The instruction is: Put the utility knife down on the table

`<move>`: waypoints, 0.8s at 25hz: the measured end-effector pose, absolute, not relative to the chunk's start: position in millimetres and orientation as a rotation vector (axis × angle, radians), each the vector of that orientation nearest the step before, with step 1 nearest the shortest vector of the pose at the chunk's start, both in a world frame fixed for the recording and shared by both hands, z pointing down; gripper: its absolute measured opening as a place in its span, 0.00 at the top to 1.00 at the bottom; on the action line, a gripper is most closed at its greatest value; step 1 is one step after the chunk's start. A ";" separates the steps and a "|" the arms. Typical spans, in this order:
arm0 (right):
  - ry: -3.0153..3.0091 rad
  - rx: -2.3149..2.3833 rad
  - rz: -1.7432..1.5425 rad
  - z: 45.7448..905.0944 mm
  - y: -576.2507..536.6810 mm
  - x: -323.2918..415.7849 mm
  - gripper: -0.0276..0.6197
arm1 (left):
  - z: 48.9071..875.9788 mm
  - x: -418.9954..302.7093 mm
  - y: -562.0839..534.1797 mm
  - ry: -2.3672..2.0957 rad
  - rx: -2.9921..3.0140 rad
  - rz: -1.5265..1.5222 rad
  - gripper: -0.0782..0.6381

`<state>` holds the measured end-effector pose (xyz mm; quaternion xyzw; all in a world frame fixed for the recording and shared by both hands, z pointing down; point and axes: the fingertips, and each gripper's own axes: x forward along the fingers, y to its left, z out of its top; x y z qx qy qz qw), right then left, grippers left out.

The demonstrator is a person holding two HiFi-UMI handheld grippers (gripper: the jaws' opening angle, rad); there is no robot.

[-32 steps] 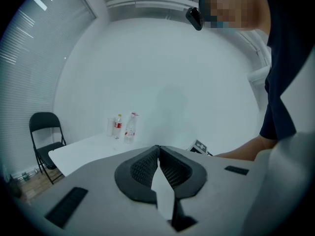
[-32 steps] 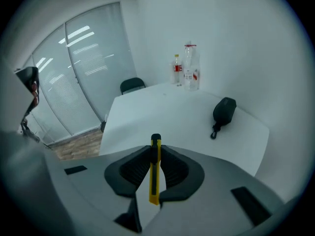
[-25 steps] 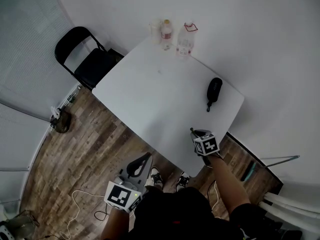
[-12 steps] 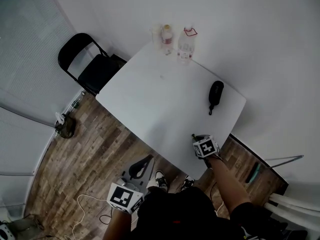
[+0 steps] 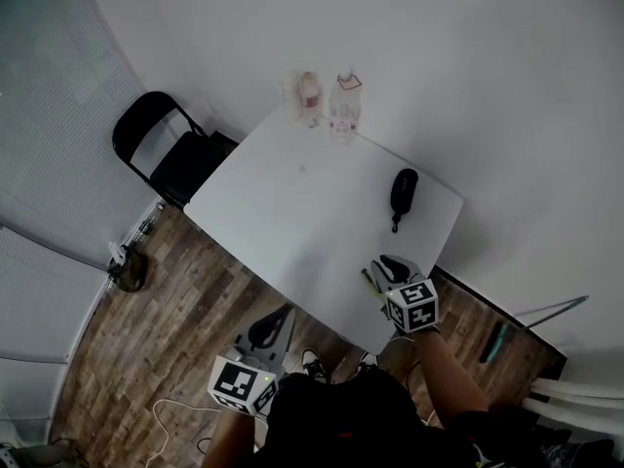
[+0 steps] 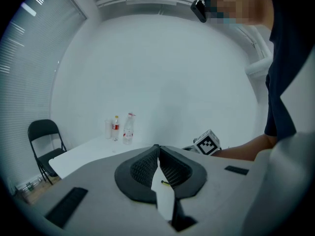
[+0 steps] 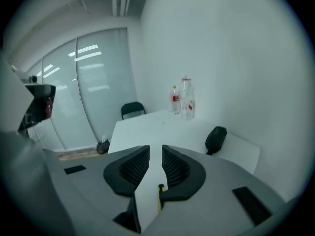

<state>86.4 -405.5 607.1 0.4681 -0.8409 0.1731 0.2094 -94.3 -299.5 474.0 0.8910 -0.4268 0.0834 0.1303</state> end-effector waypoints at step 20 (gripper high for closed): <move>-2.774 1.533 -0.159 326.7 -279.3 150.3 0.92 | 360.3 -15.4 -278.3 -1.297 2.834 0.075 0.85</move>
